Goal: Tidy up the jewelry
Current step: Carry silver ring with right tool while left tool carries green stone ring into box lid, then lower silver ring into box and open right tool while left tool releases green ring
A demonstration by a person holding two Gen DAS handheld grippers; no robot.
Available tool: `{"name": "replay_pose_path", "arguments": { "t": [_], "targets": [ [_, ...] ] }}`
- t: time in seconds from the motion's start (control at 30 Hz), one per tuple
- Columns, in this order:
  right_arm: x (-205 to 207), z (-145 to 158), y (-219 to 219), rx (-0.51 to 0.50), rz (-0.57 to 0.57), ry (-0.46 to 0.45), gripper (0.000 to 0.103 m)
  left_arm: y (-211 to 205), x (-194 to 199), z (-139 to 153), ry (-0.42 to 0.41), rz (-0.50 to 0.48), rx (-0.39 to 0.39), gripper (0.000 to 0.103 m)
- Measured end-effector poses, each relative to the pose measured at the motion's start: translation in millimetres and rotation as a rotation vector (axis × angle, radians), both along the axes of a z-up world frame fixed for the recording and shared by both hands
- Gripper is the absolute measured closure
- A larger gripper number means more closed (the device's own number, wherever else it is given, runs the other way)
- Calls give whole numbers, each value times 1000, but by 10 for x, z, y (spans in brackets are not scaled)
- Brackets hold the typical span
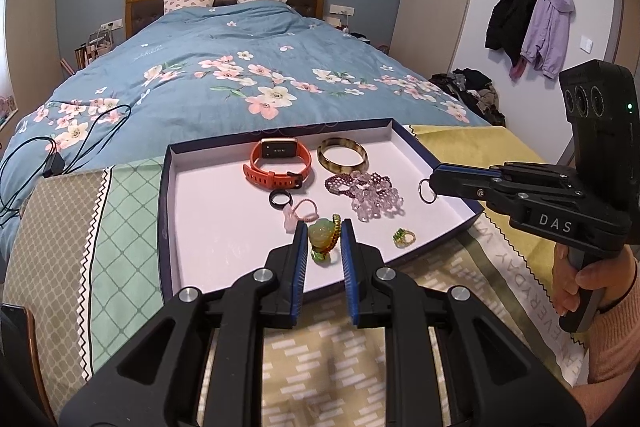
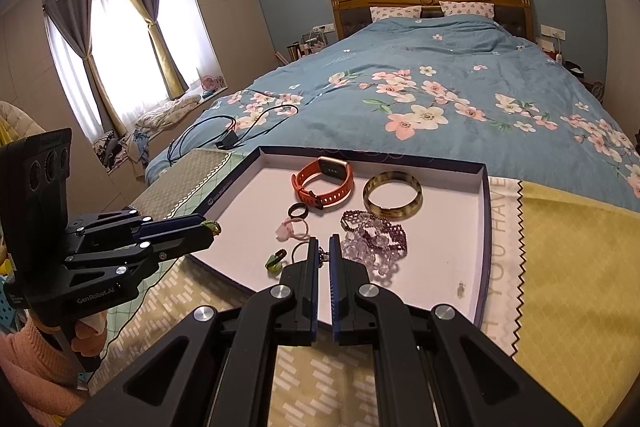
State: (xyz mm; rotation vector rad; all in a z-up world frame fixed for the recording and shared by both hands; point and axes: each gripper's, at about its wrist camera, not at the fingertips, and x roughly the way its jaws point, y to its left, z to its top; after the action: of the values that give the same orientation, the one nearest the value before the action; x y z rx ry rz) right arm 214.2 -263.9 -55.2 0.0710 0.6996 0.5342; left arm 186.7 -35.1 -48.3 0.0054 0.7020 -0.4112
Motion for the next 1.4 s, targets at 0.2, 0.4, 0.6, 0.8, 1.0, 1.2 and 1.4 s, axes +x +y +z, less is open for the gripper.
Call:
{"name": "replay_pose_path", "arguments": {
  "t": [0.2, 0.4, 0.6, 0.8, 1.0, 1.2, 1.4],
  "targets": [
    [73, -3, 16, -5, -3, 5, 99, -21, 94, 2, -5, 5, 10, 86],
    [161, -34, 25, -15, -9, 13, 99, -39, 185, 1, -6, 9, 20, 86],
    [250, -88, 35, -23, -16, 27, 99, -68, 230, -2, -7, 9, 21, 86],
    [302, -124, 41, -33, -20, 36, 99, -88, 279, -12, -6, 9, 23, 86],
    [325, -130, 42, -35, -22, 38, 99, -90, 282, -13, -5, 9, 22, 86],
    [385, -158, 38, -40, -22, 46, 99, -94, 369, -41, 9, 16, 21, 86],
    [430, -185, 52, -47, -25, 54, 99, -79, 445, -110, 27, 23, 22, 86]
  ]
}}
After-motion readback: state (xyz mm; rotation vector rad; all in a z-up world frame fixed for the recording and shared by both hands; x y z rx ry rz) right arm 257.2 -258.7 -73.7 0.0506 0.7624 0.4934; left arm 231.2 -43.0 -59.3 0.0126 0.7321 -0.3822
